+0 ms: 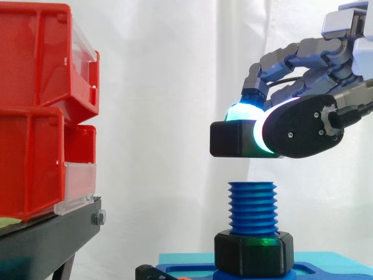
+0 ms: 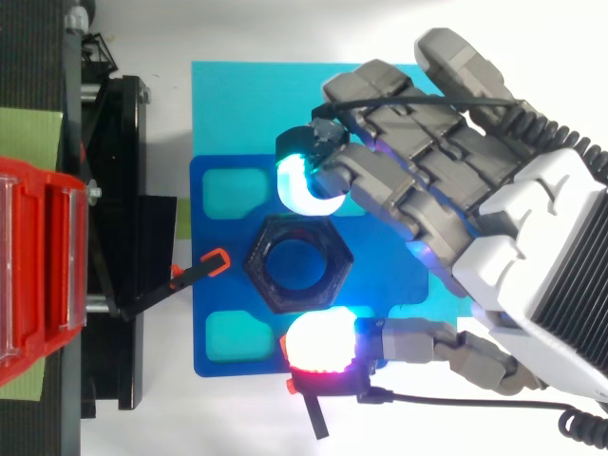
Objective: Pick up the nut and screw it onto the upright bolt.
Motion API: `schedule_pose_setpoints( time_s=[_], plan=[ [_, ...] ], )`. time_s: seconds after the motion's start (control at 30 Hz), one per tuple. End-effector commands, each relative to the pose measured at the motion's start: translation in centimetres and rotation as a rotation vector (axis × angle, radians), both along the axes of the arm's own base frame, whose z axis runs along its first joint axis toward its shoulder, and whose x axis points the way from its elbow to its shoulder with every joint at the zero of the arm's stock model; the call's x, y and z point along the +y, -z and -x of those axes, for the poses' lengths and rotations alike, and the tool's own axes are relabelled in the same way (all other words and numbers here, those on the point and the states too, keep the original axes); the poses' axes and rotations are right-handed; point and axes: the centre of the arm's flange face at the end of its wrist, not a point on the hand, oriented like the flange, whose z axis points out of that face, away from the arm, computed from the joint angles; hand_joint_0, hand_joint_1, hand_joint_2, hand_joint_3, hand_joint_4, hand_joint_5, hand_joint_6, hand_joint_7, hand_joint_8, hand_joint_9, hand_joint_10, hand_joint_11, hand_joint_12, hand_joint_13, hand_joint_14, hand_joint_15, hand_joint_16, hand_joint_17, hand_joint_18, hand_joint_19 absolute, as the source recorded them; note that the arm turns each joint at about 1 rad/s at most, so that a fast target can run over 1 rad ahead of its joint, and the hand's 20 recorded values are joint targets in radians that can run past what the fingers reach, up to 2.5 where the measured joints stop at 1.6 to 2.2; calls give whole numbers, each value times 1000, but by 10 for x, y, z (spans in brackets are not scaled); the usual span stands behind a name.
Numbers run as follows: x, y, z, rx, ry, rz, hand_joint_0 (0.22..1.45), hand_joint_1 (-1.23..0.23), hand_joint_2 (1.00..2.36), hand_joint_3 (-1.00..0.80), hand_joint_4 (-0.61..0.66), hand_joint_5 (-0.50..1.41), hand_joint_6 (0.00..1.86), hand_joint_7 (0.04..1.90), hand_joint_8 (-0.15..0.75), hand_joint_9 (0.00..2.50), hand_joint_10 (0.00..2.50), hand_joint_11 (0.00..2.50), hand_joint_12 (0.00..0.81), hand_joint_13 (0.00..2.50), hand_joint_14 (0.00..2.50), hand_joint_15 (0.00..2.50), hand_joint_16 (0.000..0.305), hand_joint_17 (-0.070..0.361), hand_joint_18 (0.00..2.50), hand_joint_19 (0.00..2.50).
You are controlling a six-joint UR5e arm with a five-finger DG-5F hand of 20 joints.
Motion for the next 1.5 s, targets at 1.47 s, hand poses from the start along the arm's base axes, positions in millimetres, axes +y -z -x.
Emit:
schedule_pose_setpoints(
  time_s=[1.47],
  plan=[
    [3,26,-5,54,-42,13,515,-631,1000,-500,272,-124,516,1200,282,561,0,0,272,520,0,0,27,60,295,0]
  ],
)
